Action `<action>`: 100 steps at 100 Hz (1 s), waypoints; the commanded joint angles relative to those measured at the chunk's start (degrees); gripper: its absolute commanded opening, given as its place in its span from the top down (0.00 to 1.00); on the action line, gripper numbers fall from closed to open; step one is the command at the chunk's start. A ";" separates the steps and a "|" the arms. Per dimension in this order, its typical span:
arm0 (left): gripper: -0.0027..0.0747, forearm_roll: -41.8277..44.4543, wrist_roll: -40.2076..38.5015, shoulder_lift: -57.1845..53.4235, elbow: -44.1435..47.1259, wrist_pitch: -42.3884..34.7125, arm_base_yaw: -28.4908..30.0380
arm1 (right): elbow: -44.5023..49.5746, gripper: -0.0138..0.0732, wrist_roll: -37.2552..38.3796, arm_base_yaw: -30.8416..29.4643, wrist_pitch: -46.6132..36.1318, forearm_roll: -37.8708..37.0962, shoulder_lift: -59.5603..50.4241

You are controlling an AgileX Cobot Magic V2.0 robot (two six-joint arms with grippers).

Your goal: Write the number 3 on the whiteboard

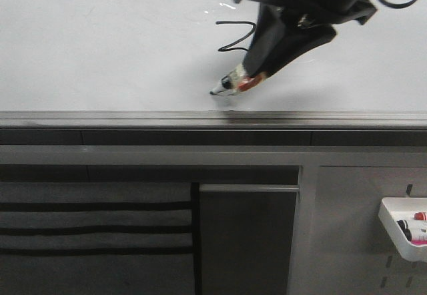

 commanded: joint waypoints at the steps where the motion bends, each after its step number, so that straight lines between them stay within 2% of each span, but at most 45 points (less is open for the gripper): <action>1: 0.41 -1.81 -0.52 -0.19 -1.54 -3.67 0.23 | -4.92 0.90 0.07 1.14 -6.20 -0.12 -0.73; 14: 0.41 -1.81 -0.52 -0.19 -1.54 -3.67 0.23 | -5.95 0.90 -0.05 2.82 0.60 -0.03 -5.53; 30: 0.41 -1.81 -0.52 -0.19 -1.54 -3.67 0.23 | -0.34 0.90 -4.27 6.09 1.22 -0.03 -14.87; 49: 0.41 -1.81 -0.52 -0.19 -1.54 -3.67 0.23 | 3.66 0.90 -12.29 8.51 3.42 -0.03 -22.05; 67: 0.41 -2.05 -0.52 -0.19 -1.54 -3.67 0.23 | 4.22 0.90 -20.47 10.02 7.83 -0.03 -23.31; 87: 0.41 -2.05 -0.52 -0.19 -1.54 -3.52 0.23 | 4.22 0.90 -36.16 12.86 6.63 -0.03 -23.31; 100: 0.41 -2.31 -0.02 0.74 -1.54 -3.39 0.23 | 4.22 0.90 -38.80 14.73 2.06 -0.03 -22.94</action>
